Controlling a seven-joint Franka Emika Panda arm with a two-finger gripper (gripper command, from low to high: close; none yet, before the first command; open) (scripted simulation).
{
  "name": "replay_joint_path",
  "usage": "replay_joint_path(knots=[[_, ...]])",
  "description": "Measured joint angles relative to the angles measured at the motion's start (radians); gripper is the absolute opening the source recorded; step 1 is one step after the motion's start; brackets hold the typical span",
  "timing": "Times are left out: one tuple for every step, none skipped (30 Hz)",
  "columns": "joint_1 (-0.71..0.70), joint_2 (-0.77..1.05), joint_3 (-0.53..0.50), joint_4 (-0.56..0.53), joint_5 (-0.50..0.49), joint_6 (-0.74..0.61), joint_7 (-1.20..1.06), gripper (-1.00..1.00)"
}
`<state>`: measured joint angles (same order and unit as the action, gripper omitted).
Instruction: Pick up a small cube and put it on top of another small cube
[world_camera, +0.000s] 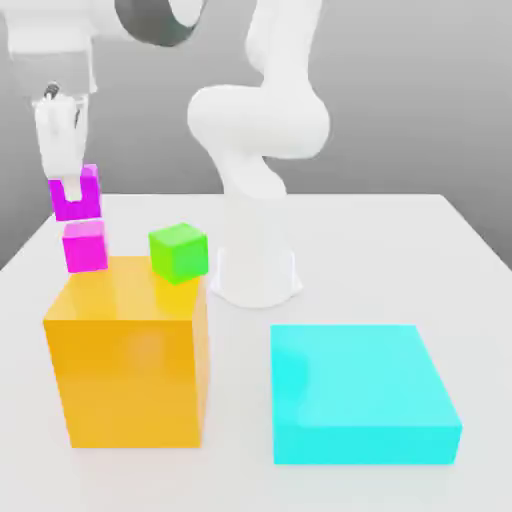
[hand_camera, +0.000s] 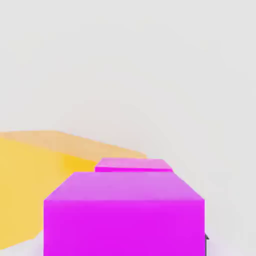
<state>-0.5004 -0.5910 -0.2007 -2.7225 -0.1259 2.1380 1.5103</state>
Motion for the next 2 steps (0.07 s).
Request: replay_joint_path(knots=[[0.0,0.0,0.0,0.0,0.0,0.0,0.0,1.0],[0.0,0.0,0.0,0.0,0.0,0.0,0.0,1.0]])
